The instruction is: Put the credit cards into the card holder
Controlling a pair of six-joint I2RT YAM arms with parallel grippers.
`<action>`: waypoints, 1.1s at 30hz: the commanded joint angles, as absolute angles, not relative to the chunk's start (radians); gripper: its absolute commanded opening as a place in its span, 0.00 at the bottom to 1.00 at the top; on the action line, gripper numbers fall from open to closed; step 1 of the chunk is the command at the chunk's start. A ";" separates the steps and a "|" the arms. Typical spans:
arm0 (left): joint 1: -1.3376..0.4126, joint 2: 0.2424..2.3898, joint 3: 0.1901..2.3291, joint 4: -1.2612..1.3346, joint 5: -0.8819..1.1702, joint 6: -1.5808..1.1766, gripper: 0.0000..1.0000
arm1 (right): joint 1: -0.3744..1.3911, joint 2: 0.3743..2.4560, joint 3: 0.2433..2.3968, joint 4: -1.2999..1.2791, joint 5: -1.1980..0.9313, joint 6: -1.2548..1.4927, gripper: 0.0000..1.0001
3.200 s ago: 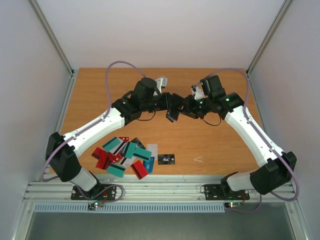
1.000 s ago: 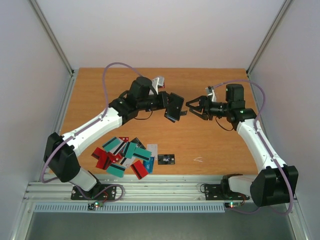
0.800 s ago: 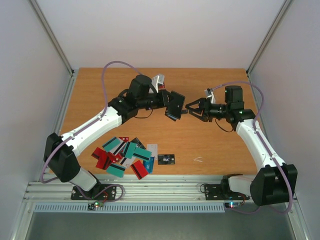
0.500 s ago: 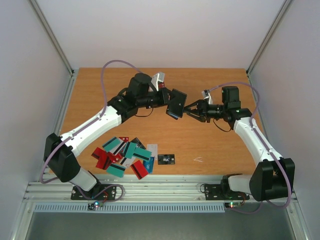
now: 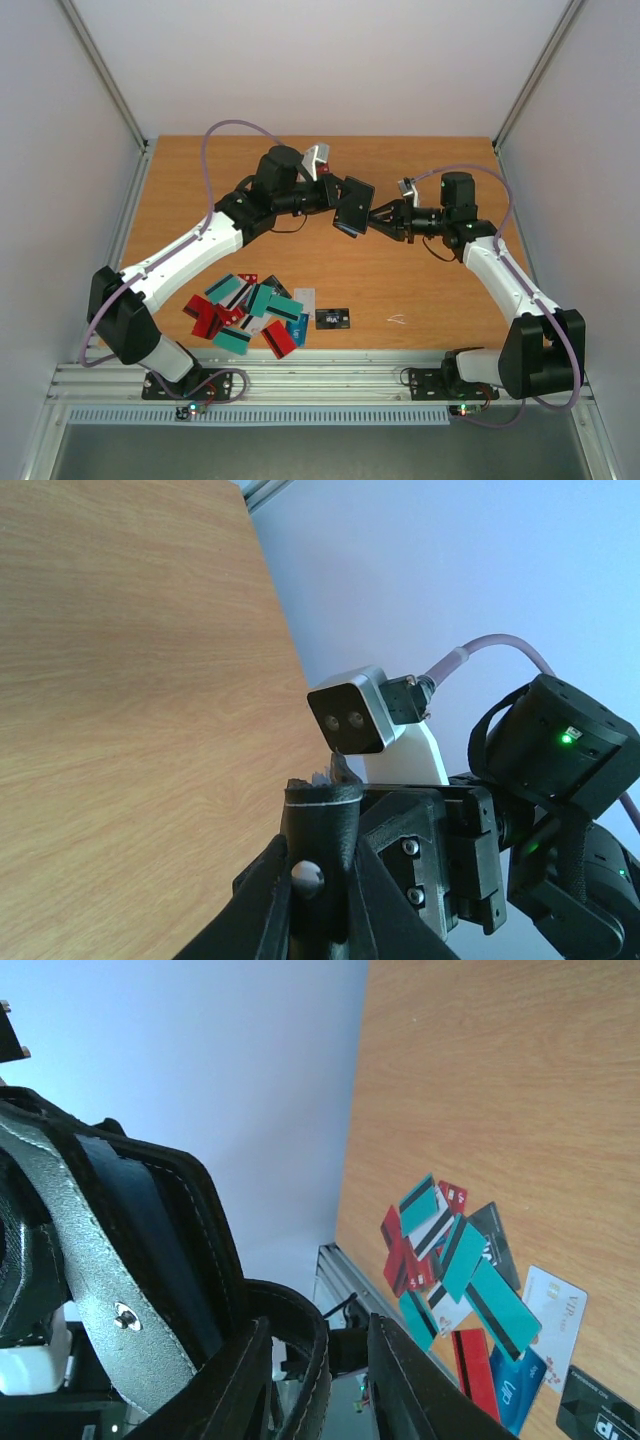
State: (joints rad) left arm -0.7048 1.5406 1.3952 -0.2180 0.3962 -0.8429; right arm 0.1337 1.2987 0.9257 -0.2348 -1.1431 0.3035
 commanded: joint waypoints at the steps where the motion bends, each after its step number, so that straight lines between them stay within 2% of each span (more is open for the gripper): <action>1: -0.712 1.524 1.404 -0.130 0.398 -0.855 0.00 | 0.146 1.291 0.923 -0.125 -1.202 0.361 0.28; 9: -0.719 1.514 1.383 -0.118 0.381 -0.853 0.00 | 0.156 1.290 0.916 -0.103 -1.252 0.376 0.17; 14: -0.719 1.506 1.367 -0.114 0.367 -0.854 0.00 | 0.156 1.273 0.921 -0.107 -1.253 0.388 0.06; 15: -0.718 1.504 1.363 -0.111 0.365 -0.854 0.00 | 0.156 1.267 0.920 -0.116 -1.249 0.386 0.03; 18: -0.719 1.501 1.334 -0.093 0.357 -0.849 0.01 | 0.156 1.250 0.936 -0.218 -1.220 0.342 0.01; 22: -0.719 1.530 1.268 -0.029 0.357 -0.835 0.09 | 0.156 1.249 1.003 -0.539 -1.143 0.156 0.01; 26: -0.718 1.579 1.187 0.076 0.372 -0.832 0.14 | 0.156 1.290 1.022 -0.715 -1.040 0.036 0.01; 32: -0.707 1.680 1.110 0.179 0.382 -0.837 0.28 | 0.156 1.389 0.953 -0.656 -0.961 0.069 0.01; 33: -0.704 1.708 1.110 0.184 0.392 -0.834 0.33 | 0.156 1.412 0.952 -0.644 -0.954 0.066 0.01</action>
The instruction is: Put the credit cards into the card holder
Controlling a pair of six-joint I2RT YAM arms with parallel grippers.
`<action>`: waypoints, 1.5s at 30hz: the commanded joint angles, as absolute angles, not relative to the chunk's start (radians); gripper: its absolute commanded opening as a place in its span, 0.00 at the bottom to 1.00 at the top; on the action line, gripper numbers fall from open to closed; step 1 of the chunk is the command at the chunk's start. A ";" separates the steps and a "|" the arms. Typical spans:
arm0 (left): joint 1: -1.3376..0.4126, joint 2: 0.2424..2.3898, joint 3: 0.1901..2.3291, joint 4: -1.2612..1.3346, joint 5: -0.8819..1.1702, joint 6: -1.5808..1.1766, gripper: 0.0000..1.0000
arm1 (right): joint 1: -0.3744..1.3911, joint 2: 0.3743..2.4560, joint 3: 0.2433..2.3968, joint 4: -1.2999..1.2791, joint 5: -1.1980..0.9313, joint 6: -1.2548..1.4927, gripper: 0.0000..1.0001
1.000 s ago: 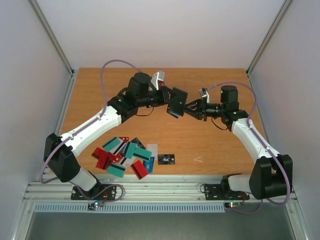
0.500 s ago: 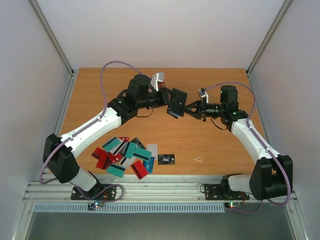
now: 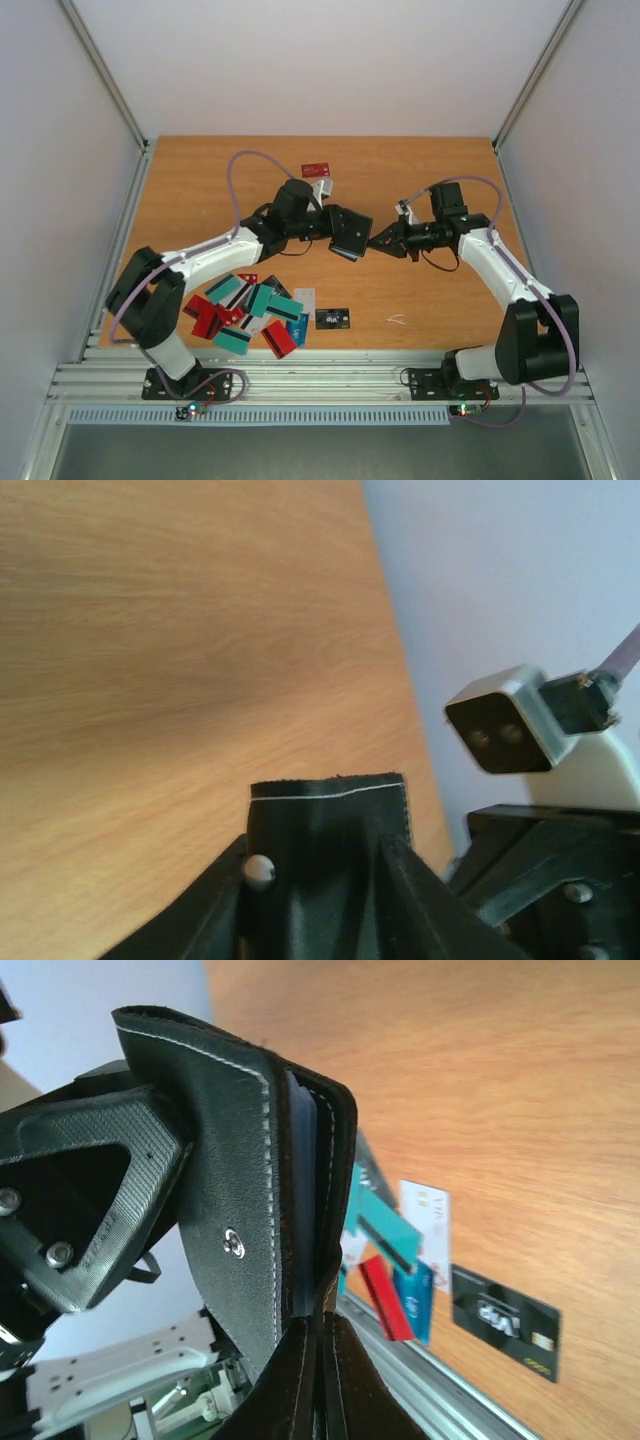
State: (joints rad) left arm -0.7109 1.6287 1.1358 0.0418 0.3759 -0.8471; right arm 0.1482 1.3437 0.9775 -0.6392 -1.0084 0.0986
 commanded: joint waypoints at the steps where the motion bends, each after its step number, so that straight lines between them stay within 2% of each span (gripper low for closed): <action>1: -0.701 1.739 1.114 0.183 0.403 -0.825 0.40 | 0.156 1.438 0.957 -0.641 -0.945 0.057 0.01; 3: -0.693 1.809 1.116 0.176 0.418 -0.802 0.50 | 0.156 1.489 0.974 -0.652 -0.919 0.028 0.01; 8: -0.670 1.887 1.114 0.088 0.407 -0.748 0.68 | 0.156 1.593 0.997 -0.690 -0.876 -0.048 0.01; 13: -0.654 1.905 1.130 -0.095 0.352 -0.621 0.82 | 0.156 1.629 0.997 -0.704 -0.863 -0.069 0.01; 16: -0.657 1.887 1.140 -0.142 0.353 -0.585 0.84 | 0.156 1.640 1.001 -0.722 -0.857 -0.086 0.01; 21: -0.668 1.863 1.149 -0.182 0.348 -0.564 0.81 | 0.156 1.654 1.019 -0.775 -0.814 -0.121 0.01; 29: -0.695 1.903 1.202 -0.266 0.330 -0.502 0.58 | 0.150 1.643 1.040 -0.899 -0.691 -0.202 0.01; 35: -0.702 1.904 1.259 -0.374 0.295 -0.453 0.56 | 0.147 1.655 1.034 -0.945 -0.553 -0.227 0.01; 38: -0.706 1.896 1.267 -0.389 0.326 -0.441 0.52 | 0.148 1.671 1.023 -0.947 -0.504 -0.227 0.01; 45: -0.711 1.945 1.319 -0.423 0.414 -0.440 0.51 | 0.147 1.699 0.963 -0.901 -0.477 -0.217 0.01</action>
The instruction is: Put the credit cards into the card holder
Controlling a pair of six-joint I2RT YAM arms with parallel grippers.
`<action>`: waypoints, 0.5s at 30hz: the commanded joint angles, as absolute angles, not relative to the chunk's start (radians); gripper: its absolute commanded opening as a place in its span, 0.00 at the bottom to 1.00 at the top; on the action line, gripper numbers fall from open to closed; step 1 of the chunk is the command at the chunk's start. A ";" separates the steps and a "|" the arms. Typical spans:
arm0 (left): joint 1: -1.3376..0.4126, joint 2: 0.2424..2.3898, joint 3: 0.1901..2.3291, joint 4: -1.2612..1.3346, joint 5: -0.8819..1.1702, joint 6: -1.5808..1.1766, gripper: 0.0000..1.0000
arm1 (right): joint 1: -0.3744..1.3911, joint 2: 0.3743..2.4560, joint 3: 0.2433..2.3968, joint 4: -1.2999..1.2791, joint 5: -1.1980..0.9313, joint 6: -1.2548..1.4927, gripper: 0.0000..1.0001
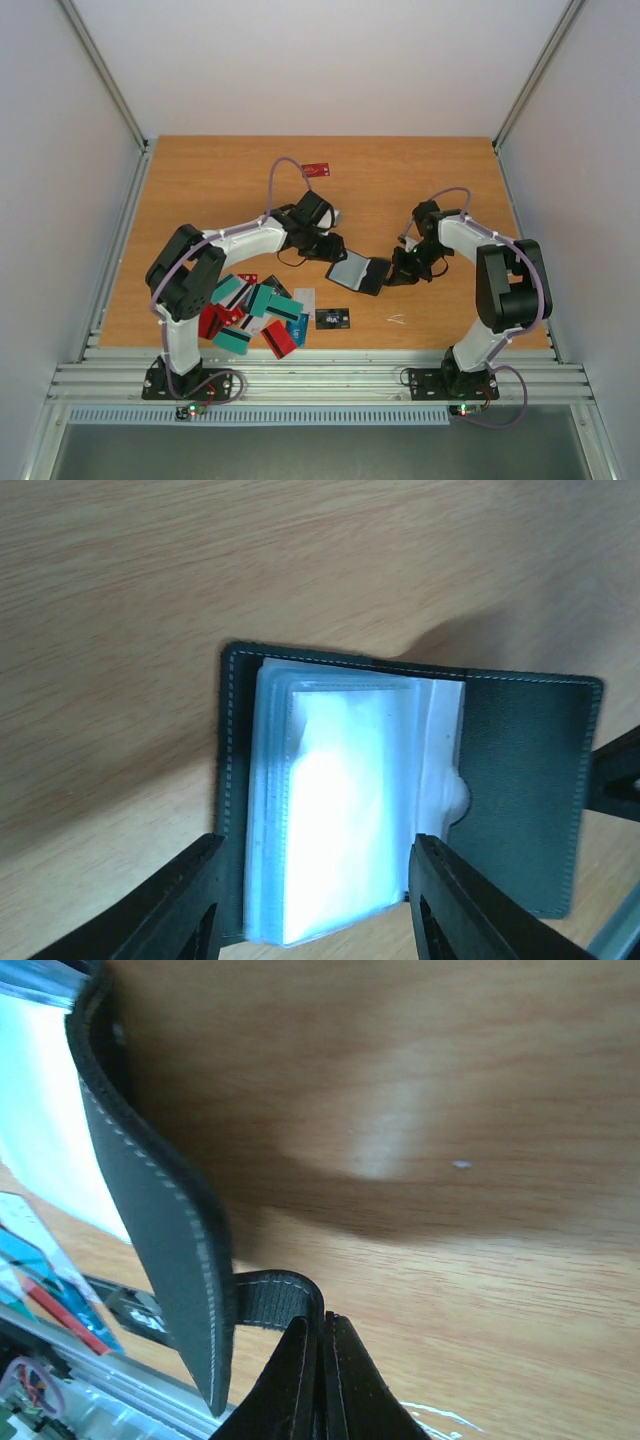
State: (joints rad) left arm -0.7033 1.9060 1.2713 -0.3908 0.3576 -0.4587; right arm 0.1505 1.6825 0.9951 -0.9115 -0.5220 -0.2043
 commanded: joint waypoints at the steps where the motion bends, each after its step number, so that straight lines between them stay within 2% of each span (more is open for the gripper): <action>1: -0.711 1.953 1.326 -0.429 0.421 -0.440 0.52 | 0.147 1.702 0.955 -0.896 -0.476 -0.215 0.01; 6: -0.711 1.985 1.338 -0.455 0.421 -0.424 0.57 | 0.147 1.717 0.927 -0.869 -0.487 -0.206 0.01; 10: -0.712 2.013 1.359 -0.482 0.437 -0.392 0.68 | 0.147 1.714 0.905 -0.861 -0.487 -0.201 0.01; 15: -0.727 2.014 1.361 -0.475 0.467 -0.385 0.69 | 0.147 1.716 0.889 -0.850 -0.495 -0.197 0.01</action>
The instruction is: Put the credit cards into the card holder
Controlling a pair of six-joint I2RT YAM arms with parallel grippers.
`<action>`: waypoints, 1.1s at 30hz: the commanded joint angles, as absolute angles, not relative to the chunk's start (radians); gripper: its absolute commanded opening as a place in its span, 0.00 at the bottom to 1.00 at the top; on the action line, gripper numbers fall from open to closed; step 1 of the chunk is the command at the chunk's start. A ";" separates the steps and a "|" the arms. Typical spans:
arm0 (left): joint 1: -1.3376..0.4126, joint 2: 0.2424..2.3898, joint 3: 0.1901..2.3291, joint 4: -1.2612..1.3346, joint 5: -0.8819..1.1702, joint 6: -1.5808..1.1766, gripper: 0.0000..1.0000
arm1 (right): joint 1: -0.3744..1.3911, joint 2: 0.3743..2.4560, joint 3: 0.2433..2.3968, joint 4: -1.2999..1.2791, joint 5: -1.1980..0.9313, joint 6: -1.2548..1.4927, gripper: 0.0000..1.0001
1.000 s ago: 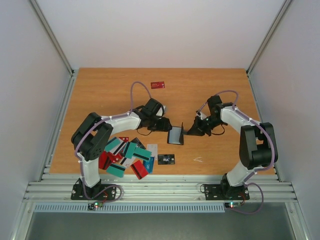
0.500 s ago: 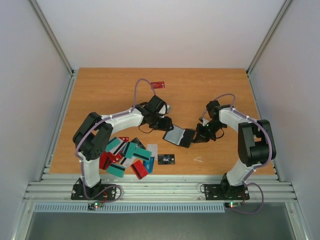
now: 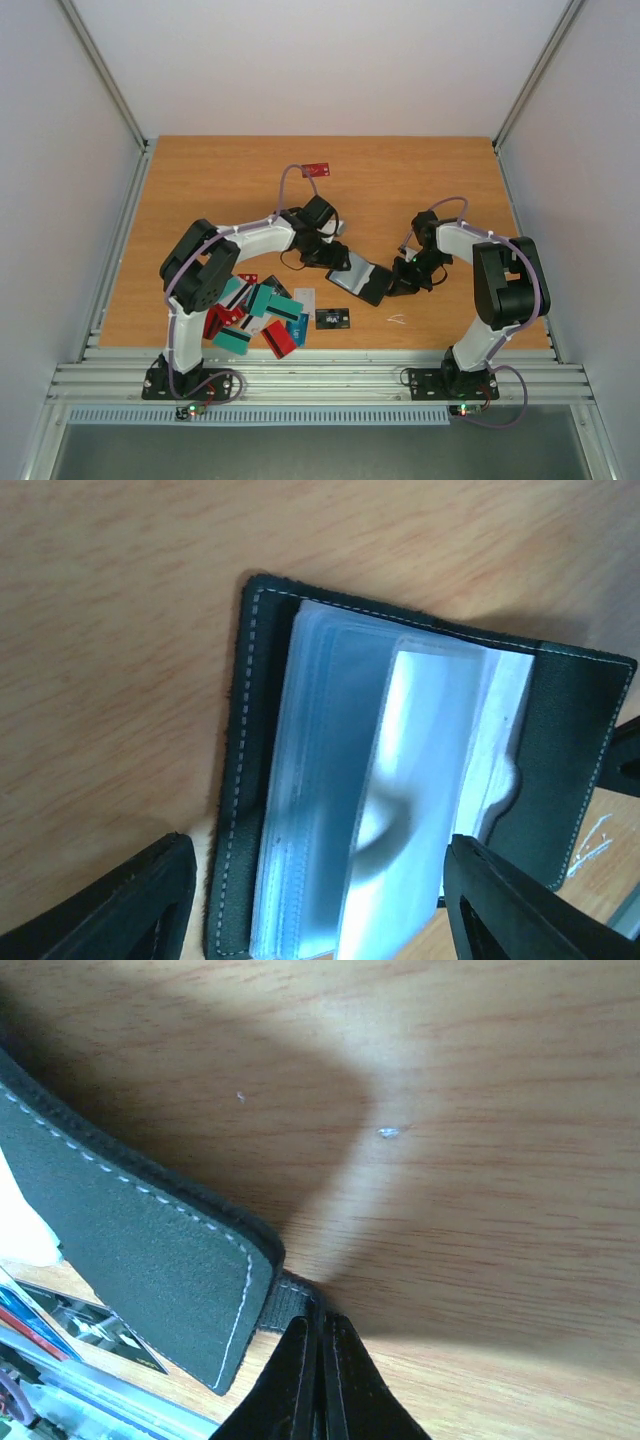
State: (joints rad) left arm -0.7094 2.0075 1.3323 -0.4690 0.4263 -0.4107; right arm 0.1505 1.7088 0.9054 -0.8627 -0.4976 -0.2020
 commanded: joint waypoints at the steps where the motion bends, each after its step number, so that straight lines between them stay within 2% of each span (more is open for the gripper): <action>1: -0.730 2.015 1.362 -0.471 0.470 -0.386 0.69 | 0.147 1.719 0.890 -0.849 -0.496 -0.195 0.01; 13: -0.773 1.992 1.406 -0.541 0.413 -0.368 0.70 | 0.147 1.744 0.896 -0.829 -0.521 -0.181 0.01; 25: -0.795 1.969 1.422 -0.604 0.311 -0.354 0.82 | 0.147 1.757 0.886 -0.814 -0.535 -0.179 0.01; 33: -0.801 1.941 1.377 -0.588 0.322 -0.334 0.82 | 0.148 1.765 0.886 -0.807 -0.542 -0.178 0.01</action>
State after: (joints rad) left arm -0.7918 1.9938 1.3918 -0.5907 0.3241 -0.3592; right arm 0.1455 1.7363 0.9001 -0.8448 -0.5652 -0.1841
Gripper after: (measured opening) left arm 0.825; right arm 0.024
